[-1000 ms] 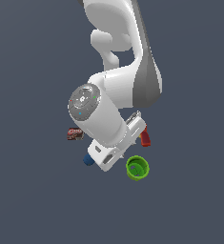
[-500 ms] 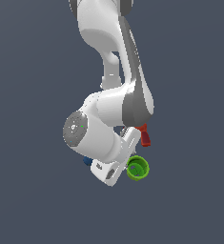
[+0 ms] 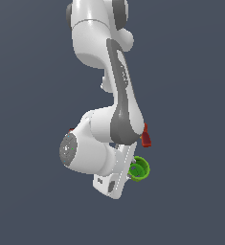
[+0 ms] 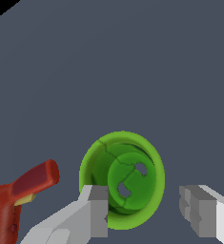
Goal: Pick up a designated object from a clutter of objects.
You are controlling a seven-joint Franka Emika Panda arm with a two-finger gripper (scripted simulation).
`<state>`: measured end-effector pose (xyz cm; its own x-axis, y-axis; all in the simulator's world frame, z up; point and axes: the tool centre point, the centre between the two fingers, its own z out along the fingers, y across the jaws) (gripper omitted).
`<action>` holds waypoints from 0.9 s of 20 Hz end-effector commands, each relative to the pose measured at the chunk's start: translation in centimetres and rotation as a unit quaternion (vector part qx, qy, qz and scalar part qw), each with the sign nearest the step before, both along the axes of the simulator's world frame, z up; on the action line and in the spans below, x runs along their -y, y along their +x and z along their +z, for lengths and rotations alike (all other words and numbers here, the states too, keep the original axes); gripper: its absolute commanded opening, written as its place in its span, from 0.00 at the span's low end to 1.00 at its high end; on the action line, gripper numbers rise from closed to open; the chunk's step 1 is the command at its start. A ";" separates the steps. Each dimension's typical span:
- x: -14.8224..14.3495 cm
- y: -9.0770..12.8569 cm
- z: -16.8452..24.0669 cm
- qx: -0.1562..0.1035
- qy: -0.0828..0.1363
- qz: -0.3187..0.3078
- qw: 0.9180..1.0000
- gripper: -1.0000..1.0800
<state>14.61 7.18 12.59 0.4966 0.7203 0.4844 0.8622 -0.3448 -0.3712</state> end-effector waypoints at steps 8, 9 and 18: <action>-0.2 1.4 -2.4 0.048 0.054 0.038 0.997 0.62; -0.2 1.5 -2.5 0.051 0.058 0.040 0.996 0.62; -0.2 1.9 -3.2 0.066 0.073 0.049 0.994 0.62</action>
